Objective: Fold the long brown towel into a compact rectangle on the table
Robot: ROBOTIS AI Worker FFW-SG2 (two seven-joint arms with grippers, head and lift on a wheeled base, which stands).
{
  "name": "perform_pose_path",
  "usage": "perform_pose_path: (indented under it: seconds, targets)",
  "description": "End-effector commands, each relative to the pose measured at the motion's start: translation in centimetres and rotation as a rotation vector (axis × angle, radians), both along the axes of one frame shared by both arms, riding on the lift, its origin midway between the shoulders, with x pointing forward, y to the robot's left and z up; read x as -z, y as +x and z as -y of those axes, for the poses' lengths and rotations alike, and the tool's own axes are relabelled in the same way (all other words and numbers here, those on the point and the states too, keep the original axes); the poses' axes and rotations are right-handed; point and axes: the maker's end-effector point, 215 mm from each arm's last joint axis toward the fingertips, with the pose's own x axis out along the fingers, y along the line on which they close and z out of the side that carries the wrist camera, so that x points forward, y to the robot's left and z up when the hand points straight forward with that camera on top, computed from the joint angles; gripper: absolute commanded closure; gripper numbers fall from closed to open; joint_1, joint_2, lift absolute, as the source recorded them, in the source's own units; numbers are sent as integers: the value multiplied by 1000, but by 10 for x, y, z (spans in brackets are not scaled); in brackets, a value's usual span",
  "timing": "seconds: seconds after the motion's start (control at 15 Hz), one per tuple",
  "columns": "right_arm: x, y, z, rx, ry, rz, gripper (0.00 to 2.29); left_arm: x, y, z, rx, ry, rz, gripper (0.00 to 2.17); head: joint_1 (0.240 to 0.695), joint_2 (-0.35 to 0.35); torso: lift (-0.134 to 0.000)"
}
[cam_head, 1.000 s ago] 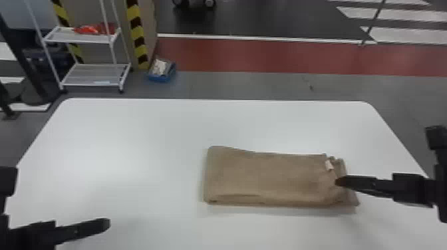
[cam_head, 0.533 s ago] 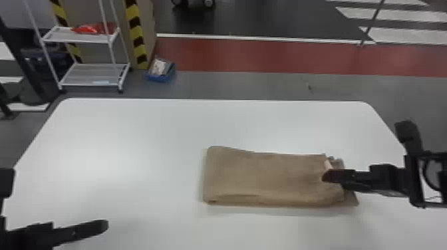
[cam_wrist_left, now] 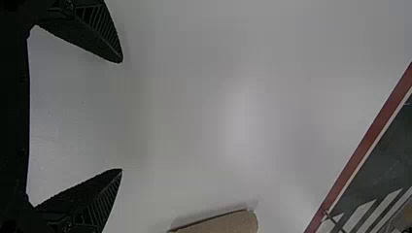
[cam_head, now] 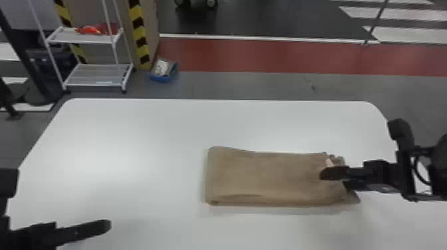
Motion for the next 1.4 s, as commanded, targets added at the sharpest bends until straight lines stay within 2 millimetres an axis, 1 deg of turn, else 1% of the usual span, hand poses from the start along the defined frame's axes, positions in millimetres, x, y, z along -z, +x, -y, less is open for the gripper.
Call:
perform_pose_path:
  seconds: [0.0,0.07,0.13,0.2,0.4,0.47,0.6,0.67,0.87,0.93,1.0,1.27,1.33]
  targets:
    - [-1,5,-4,-7,2,-5,292,1,-2,-1,-2,-1,-8,80,695,-53,-123]
    - [0,5,-7,-15,-2,-7,377,1,-2,-1,-3,-2,-8,80,695,-51,-123]
    - [-2,7,-9,-15,2,-4,390,1,-1,-2,-5,-3,-9,80,695,-45,-123]
    - [-3,9,-10,-15,3,-1,481,3,-2,-3,-7,-3,-12,80,695,-42,-123]
    - [-1,11,-7,-7,-4,-9,502,3,-1,-5,-12,-5,-11,80,695,-34,-123]
    - [-1,11,-6,-6,-5,-10,572,5,-2,-5,-13,-6,-15,80,695,-33,-123]
    - [-3,13,-6,-6,-5,-5,630,4,0,-6,-13,-6,-11,80,695,-34,-123]
    - [-5,14,-7,-7,-3,-2,745,4,0,-6,-13,-6,-11,80,695,-35,-123]
    - [-6,15,-4,-2,-1,-1,768,3,0,-8,-13,-3,-11,80,695,-35,-123]
    - [-5,14,-4,-1,-1,-4,896,3,0,-8,-12,-1,-11,80,695,-34,-123]
    - [-3,13,-3,0,0,-10,1150,4,-1,-8,-12,-2,-14,80,695,-34,-123]
    - [1,8,-5,2,17,-18,1177,4,-1,-9,-12,1,-14,80,695,-36,-123]
    - [-2,8,-7,1,28,-7,1180,3,0,-9,-13,2,-11,80,695,-35,-123]
